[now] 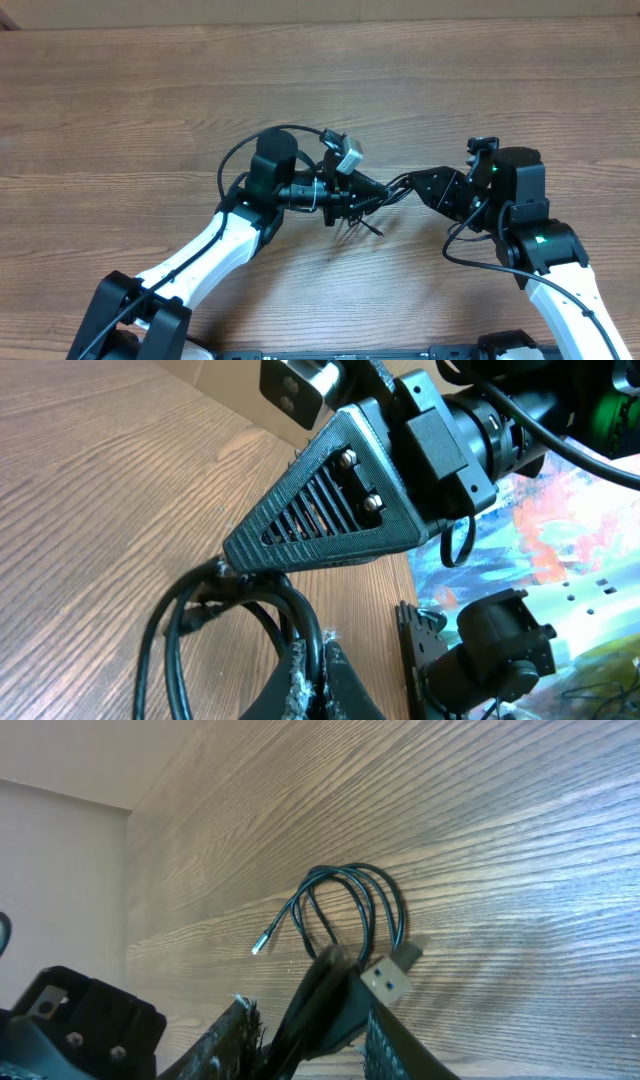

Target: Untangle cables

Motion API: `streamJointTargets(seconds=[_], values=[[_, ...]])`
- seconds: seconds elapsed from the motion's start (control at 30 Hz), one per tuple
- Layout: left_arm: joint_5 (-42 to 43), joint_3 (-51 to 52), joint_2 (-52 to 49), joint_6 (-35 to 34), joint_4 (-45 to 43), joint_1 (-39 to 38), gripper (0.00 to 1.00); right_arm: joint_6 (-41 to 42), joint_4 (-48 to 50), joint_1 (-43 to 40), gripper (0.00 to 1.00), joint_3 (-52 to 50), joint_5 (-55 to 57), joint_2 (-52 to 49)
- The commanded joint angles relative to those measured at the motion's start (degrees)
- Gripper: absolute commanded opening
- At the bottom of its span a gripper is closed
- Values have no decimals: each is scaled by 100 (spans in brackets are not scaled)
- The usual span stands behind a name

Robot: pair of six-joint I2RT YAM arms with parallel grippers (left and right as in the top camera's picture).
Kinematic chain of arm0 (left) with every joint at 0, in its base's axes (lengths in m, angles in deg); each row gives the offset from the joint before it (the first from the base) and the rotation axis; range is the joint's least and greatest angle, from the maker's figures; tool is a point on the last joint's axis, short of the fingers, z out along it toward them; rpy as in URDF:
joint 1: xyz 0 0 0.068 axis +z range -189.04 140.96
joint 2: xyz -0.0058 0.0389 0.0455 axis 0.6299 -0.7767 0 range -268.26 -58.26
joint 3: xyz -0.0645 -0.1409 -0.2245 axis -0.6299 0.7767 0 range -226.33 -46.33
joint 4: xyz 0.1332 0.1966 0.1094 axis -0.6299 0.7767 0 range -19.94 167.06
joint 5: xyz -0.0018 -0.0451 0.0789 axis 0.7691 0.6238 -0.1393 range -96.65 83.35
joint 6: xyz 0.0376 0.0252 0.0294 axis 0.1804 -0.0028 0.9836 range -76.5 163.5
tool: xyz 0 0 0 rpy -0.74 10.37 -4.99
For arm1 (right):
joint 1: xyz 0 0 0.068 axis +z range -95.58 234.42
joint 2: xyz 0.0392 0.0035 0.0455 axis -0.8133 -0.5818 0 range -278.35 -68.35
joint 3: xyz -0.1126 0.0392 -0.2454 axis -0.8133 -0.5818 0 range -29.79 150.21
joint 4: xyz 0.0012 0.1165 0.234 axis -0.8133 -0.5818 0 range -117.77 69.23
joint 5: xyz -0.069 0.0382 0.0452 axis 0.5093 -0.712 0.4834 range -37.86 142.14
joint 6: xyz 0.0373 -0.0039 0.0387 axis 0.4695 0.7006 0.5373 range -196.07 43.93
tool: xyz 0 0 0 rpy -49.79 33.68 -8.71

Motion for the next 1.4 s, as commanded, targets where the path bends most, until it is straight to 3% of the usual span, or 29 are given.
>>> streamJointTargets(seconds=[0.0,0.1,0.3,0.53,0.7,0.77,0.9,0.97,1.07,1.17,1.27,1.33,1.37], values=[[155,-44,37,-83,-70,42,4,-2,-11,0,33,98,144,28],[170,-44,37,-404,-433,42,4,-2,-31,0,33,98,212,24],[175,-44,37,-1438,-2341,269,4,-2,-50,0,34,98,229,24],[197,-44,37,-1727,-2343,704,4,-2,-48,0,37,98,229,24],[52,-44,37,-1202,-1300,704,4,46,-48,0,40,98,229,24],[-542,-44,37,-1054,-772,704,4,170,-48,0,41,98,238,24],[-1867,-42,37,-1051,-555,704,4,476,-44,0,40,98,291,24],[-1926,-42,37,-280,-516,669,4,476,-42,0,40,98,291,24],[-1650,-42,37,234,-57,525,4,492,-42,0,40,98,293,24],[-1532,-42,37,1047,1401,90,4,494,-26,0,40,98,291,24],[-2267,-42,37,1456,2524,-402,4,494,-26,0,40,98,289,24],[-2929,-39,37,1447,2723,-654,20,494,-26,0,41,98,286,24],[-2999,-39,37,1447,2717,-691,24,494,-28,0,41,98,286,24]])
